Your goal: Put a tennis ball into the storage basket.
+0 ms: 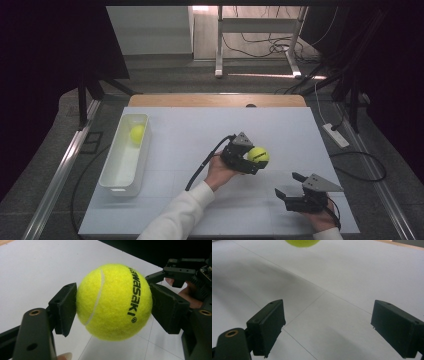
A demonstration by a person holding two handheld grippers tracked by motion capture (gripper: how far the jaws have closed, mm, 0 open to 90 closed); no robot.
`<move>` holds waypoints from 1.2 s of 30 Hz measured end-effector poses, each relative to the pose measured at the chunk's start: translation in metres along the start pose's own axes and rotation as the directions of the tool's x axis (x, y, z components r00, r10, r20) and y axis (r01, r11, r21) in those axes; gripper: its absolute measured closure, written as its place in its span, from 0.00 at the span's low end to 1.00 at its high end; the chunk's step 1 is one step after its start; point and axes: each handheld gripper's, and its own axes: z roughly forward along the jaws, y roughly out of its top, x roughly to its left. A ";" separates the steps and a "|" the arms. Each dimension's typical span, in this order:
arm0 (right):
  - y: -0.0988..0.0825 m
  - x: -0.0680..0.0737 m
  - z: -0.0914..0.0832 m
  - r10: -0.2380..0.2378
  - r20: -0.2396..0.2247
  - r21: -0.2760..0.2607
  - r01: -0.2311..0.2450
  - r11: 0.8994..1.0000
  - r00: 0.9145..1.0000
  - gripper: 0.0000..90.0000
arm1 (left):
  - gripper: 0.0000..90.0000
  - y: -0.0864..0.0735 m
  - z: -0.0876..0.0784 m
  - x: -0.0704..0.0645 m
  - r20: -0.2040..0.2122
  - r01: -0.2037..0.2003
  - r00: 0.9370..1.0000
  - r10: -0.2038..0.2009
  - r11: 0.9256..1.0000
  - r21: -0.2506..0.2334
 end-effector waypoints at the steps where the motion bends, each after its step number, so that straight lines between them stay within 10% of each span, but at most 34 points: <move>1: 0.000 0.000 0.000 0.000 0.001 0.000 0.000 1.000 1.000 0.13 | 0.30 0.000 -0.001 0.000 -0.001 0.002 1.000 -0.002 1.000 0.000; 36: 0.000 0.000 0.000 -0.002 0.004 0.001 0.002 1.000 1.000 0.13 | 0.30 -0.015 -0.040 0.012 -0.048 0.039 0.998 -0.042 0.998 -0.052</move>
